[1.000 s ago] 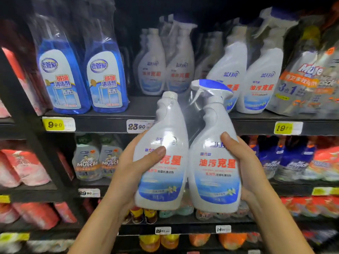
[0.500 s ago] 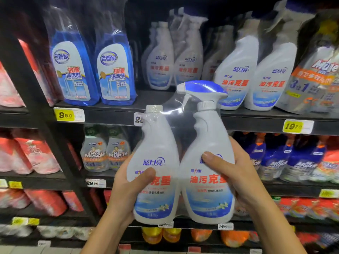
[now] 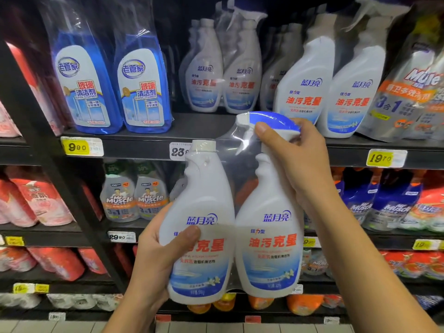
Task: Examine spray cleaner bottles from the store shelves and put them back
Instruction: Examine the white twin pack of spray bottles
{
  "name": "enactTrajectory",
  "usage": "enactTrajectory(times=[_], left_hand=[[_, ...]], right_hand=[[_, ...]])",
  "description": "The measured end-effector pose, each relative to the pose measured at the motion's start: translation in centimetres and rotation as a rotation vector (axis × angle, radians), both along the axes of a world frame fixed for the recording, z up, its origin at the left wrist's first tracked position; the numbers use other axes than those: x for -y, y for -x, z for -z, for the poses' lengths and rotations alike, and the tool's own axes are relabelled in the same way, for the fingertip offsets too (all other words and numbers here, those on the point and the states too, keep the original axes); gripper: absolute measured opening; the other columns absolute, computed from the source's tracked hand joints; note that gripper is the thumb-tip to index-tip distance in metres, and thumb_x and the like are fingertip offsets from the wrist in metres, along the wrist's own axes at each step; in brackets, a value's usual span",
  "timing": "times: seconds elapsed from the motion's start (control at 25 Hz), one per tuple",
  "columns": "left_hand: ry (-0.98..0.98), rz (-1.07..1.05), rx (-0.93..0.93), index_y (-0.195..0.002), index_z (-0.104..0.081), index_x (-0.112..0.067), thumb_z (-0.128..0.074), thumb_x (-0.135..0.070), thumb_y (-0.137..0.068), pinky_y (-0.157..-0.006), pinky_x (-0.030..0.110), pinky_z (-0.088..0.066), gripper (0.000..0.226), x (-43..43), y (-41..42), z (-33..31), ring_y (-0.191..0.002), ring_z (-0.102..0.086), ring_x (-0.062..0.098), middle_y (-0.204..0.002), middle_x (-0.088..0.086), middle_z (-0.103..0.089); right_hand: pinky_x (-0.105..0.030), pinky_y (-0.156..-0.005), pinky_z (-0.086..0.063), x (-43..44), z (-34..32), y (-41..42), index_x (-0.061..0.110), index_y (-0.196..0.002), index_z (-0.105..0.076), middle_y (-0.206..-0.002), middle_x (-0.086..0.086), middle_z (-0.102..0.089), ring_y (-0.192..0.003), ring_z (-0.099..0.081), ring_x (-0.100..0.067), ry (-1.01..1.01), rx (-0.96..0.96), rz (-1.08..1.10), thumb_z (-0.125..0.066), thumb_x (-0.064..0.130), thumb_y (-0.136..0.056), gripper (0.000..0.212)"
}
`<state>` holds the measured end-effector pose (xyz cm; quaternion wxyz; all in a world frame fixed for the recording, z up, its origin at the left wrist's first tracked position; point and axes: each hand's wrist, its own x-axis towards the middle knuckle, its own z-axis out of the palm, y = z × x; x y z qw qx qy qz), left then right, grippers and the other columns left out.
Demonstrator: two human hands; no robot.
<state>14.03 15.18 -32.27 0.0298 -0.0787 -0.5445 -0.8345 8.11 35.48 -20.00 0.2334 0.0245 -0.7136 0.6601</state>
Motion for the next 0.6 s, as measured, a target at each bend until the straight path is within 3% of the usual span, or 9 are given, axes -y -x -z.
enactTrajectory(times=[0.16, 0.28, 0.44, 0.6], left_hand=[[-0.018, 0.009, 0.032, -0.113, -0.066, -0.022, -0.091, -0.039, -0.053, -0.065, 0.044, -0.057, 0.068, 0.3, 0.0, -0.2, -0.086, -0.072, 0.036, -0.101, 0.018, -0.072], [-0.042, 0.027, 0.047, -0.117, -0.064, -0.019, -0.09, -0.038, -0.054, -0.069, 0.047, -0.057, 0.071, 0.4, 0.1, 0.2, -0.089, -0.07, 0.039, -0.104, 0.021, -0.071], [-0.087, 0.01, 0.075, -0.115, -0.066, -0.02, -0.084, -0.029, -0.059, -0.068, 0.047, -0.057, 0.059, 0.6, 0.4, 0.7, -0.088, -0.07, 0.038, -0.104, 0.021, -0.071], [-0.133, 0.004, 0.08, -0.111, -0.069, -0.023, -0.083, -0.027, -0.055, -0.066, 0.046, -0.058, 0.058, 0.7, 0.4, 1.0, -0.087, -0.071, 0.037, -0.101, 0.02, -0.072]], right_hand=[[-0.024, -0.071, -0.056, 0.3, -0.3, 0.0, 0.024, -0.104, -0.058, -0.09, 0.007, -0.071, -0.078, -0.069, -0.005, -0.063, -0.007, -0.028, -0.083, 0.033, -0.07, 0.043], [-0.014, -0.063, -0.054, 0.2, -0.4, -0.3, 0.032, -0.099, -0.053, -0.087, 0.009, -0.069, -0.073, -0.067, 0.001, -0.118, 0.004, -0.101, -0.084, 0.026, -0.068, 0.044], [-0.017, -0.061, -0.054, -0.4, -1.1, -0.7, 0.028, -0.106, -0.054, -0.088, 0.004, -0.07, -0.072, -0.066, -0.002, -0.178, 0.053, -0.242, -0.088, 0.016, -0.062, 0.057], [-0.021, -0.055, -0.045, -0.5, -2.1, -0.2, 0.021, -0.086, -0.062, -0.076, 0.001, -0.065, -0.062, -0.056, -0.011, -0.092, 0.028, -0.226, -0.075, 0.033, -0.081, 0.018]])
